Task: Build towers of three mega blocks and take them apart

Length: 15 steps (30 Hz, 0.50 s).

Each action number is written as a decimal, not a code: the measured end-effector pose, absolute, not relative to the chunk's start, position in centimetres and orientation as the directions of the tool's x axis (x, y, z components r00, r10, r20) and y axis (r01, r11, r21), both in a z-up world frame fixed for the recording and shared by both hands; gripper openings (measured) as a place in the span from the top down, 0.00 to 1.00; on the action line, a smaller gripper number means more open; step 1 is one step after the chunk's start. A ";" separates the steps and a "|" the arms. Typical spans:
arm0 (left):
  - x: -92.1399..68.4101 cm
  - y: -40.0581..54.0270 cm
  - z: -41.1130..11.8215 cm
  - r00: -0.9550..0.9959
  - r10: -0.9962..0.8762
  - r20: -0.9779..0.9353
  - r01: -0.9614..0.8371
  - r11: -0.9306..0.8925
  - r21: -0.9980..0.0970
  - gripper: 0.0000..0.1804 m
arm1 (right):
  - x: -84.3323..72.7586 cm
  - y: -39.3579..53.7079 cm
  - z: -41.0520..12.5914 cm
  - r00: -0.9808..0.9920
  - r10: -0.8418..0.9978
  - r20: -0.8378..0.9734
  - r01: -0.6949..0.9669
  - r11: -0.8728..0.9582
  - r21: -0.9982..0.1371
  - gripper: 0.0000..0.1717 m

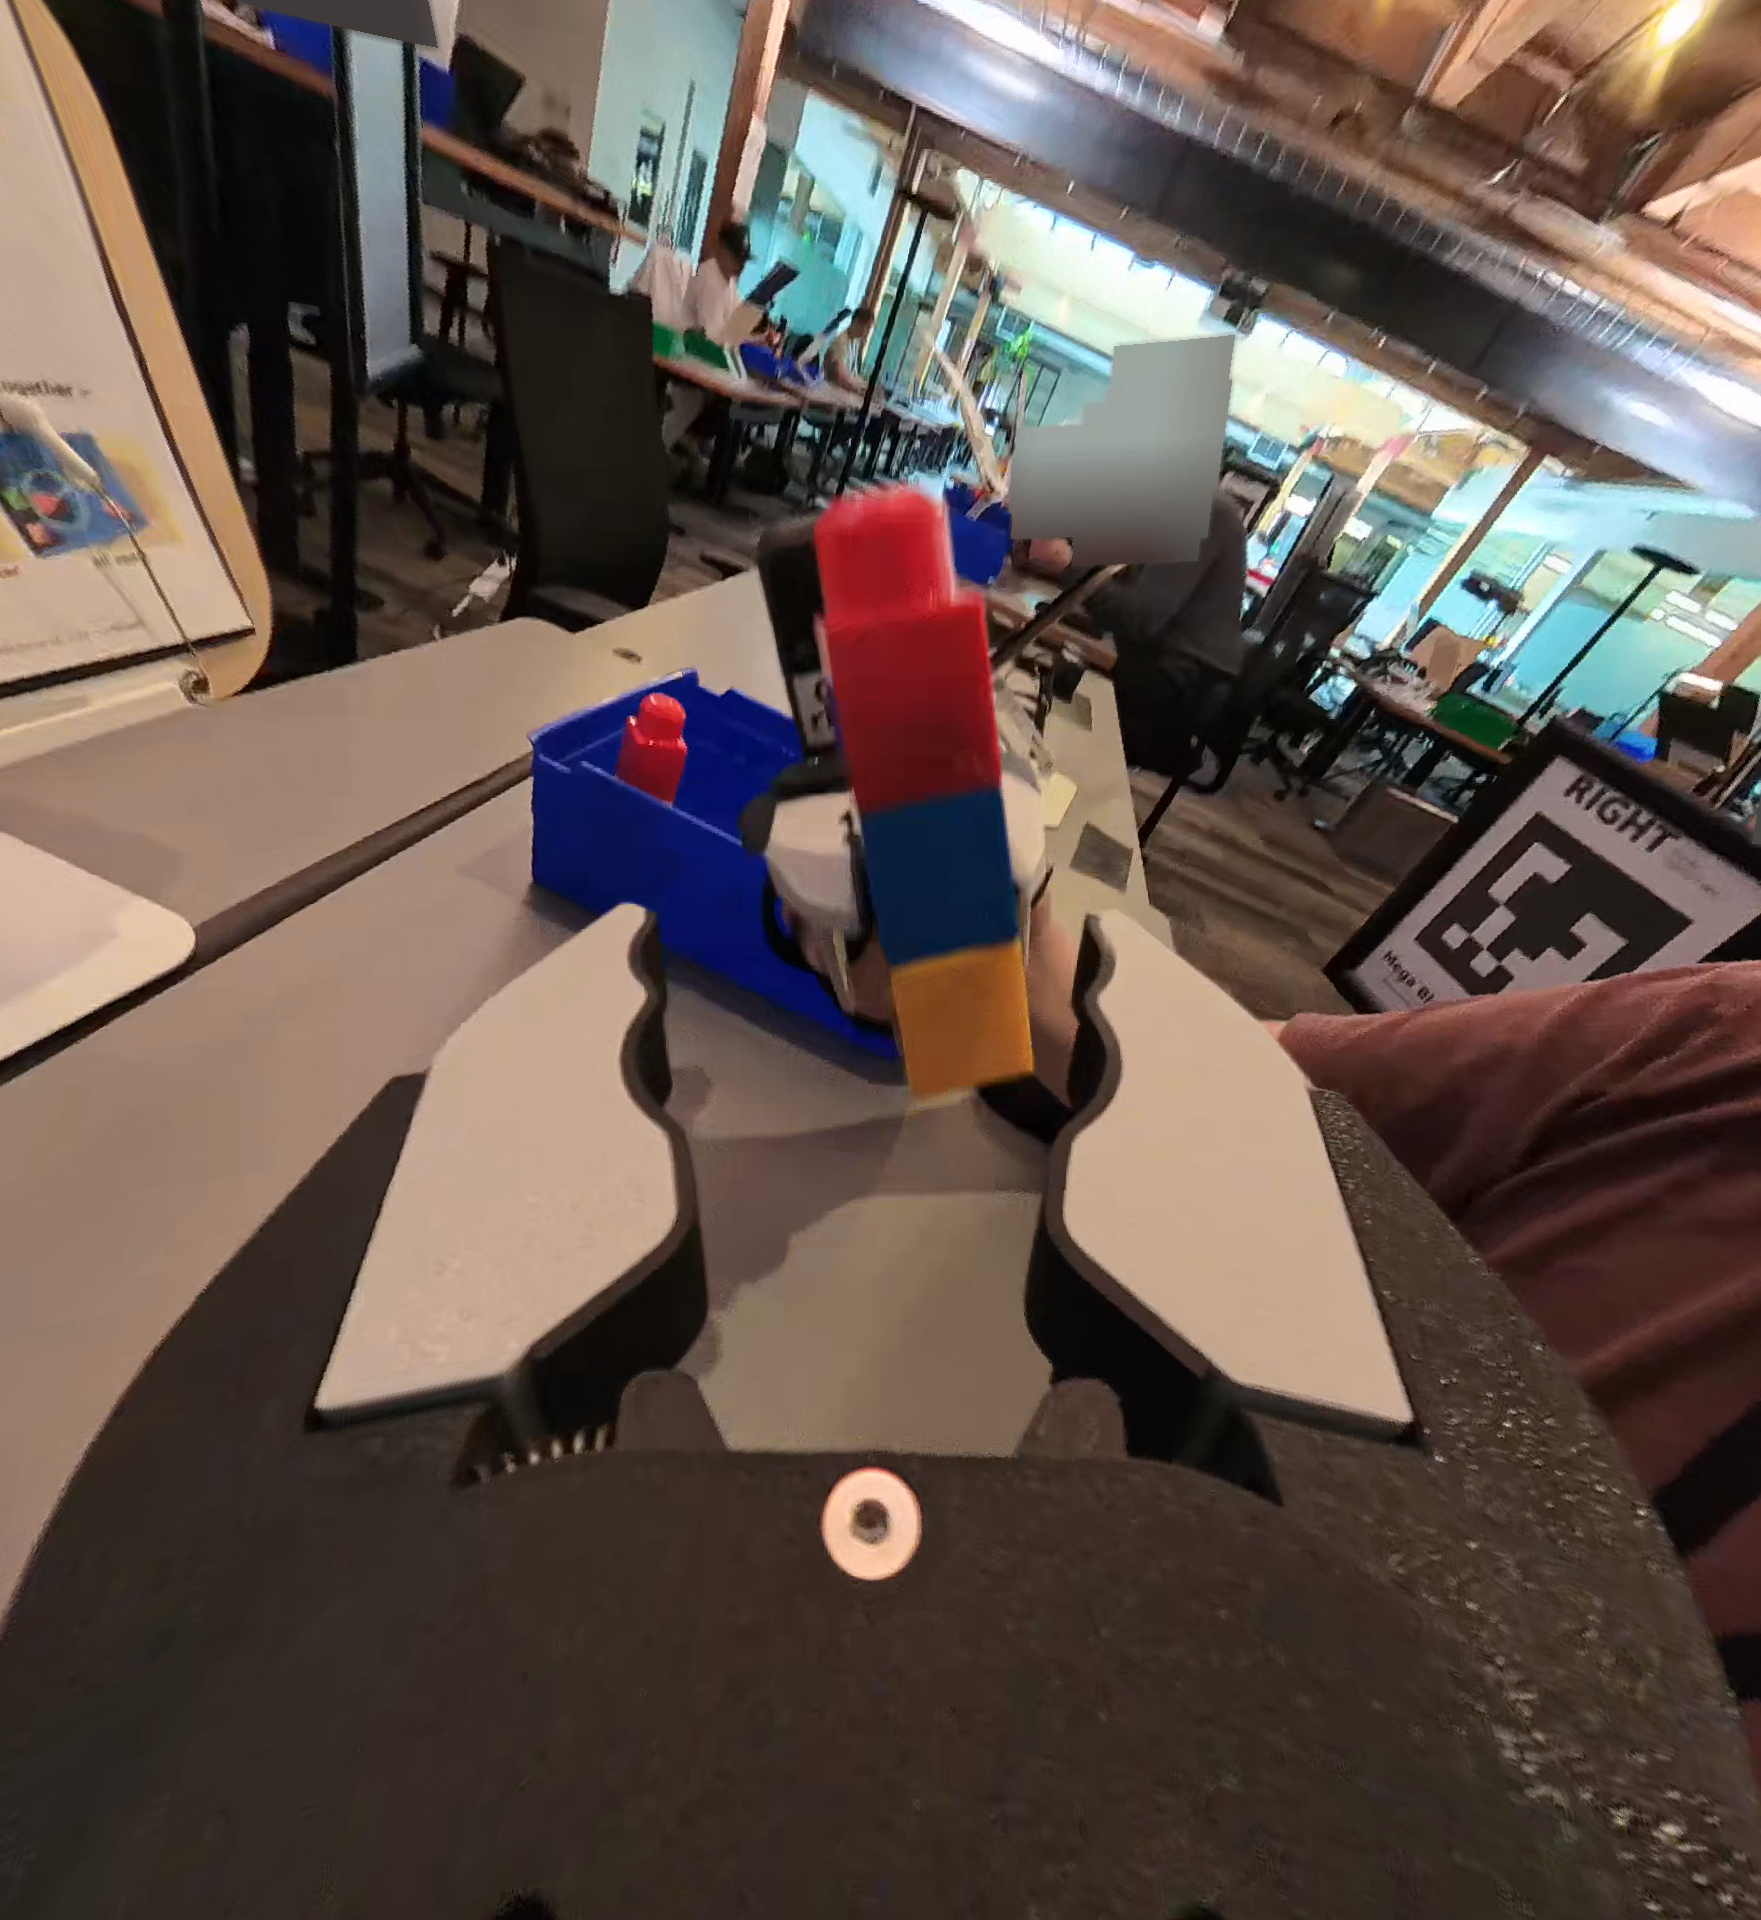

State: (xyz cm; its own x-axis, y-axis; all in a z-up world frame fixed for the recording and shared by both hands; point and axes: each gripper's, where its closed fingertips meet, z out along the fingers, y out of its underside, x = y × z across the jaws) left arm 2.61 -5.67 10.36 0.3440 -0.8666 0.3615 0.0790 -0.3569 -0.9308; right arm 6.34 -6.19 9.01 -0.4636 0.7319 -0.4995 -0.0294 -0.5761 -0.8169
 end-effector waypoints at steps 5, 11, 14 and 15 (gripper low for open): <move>7.4 -6.7 7.4 0.273 -0.881 0.386 -0.045 -0.413 -0.910 0.61 | 7.9 -3.9 10.6 -0.362 0.796 -0.485 -0.162 -0.566 -0.808 0.79; 9.6 -6.3 7.0 0.227 -0.872 0.433 0.025 -0.439 -0.898 0.68 | 7.5 -4.2 10.6 -0.293 0.844 -0.449 -0.155 -0.506 -0.849 0.79; 9.0 -6.2 8.2 0.170 -0.864 0.475 0.119 -0.460 -0.880 0.77 | 7.1 -4.7 10.5 -0.297 0.848 -0.439 -0.138 -0.493 -0.859 0.79; 8.9 -6.2 7.9 0.175 -0.866 0.469 0.097 -0.459 -0.883 0.78 | 7.1 -4.8 10.4 -0.295 0.848 -0.439 -0.137 -0.493 -0.859 0.79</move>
